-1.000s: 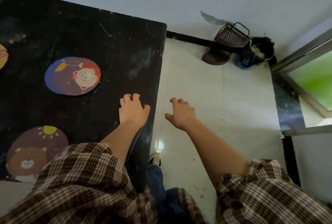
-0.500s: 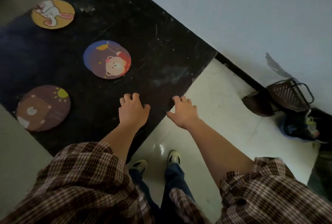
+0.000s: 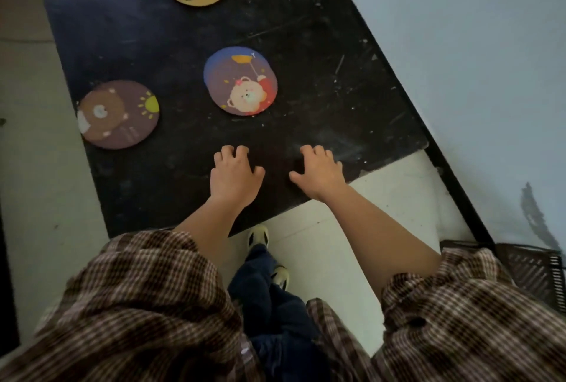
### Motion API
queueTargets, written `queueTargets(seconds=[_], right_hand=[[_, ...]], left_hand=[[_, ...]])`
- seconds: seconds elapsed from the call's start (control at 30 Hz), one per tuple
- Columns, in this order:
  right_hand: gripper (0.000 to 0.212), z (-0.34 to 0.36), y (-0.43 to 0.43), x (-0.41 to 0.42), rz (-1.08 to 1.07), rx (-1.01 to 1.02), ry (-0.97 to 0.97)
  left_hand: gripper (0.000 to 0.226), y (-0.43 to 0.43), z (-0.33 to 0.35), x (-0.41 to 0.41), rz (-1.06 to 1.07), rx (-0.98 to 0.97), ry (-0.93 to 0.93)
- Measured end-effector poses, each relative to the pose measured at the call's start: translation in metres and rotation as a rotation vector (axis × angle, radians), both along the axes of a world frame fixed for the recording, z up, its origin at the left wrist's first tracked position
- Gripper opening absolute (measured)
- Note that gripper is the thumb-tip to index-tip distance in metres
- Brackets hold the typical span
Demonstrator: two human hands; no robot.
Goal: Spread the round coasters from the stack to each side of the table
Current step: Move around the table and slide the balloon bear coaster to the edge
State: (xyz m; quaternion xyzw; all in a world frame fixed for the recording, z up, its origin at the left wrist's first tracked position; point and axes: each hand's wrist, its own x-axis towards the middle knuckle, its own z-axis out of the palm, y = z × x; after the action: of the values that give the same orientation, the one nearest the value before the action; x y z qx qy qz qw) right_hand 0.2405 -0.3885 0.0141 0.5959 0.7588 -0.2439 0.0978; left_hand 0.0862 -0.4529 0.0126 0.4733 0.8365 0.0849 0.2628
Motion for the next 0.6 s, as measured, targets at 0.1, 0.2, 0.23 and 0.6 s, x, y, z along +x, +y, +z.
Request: queueTargets(seconds=[0.1, 0.2, 0.23, 0.6], right_hand=[[0.058, -0.002, 0.023, -0.017, 0.037, -0.003, 0.018], [0.06, -0.003, 0.05, -0.036, 0.044, -0.005, 0.052], [0.06, -0.004, 0.059, -0.042, 0.042, -0.004, 0.066], [0.06, -0.014, 0.146, -0.079, -0.049, 0.029, 0.09]], left_hand=[[0.052, 0.017, -0.002, -0.01, 0.059, 0.003, -0.004], [0.053, 0.04, -0.005, -0.022, 0.11, 0.024, -0.008], [0.053, 0.049, -0.006, -0.027, 0.128, 0.033, -0.013], [0.063, 0.103, -0.017, -0.062, 0.324, 0.067, 0.005]])
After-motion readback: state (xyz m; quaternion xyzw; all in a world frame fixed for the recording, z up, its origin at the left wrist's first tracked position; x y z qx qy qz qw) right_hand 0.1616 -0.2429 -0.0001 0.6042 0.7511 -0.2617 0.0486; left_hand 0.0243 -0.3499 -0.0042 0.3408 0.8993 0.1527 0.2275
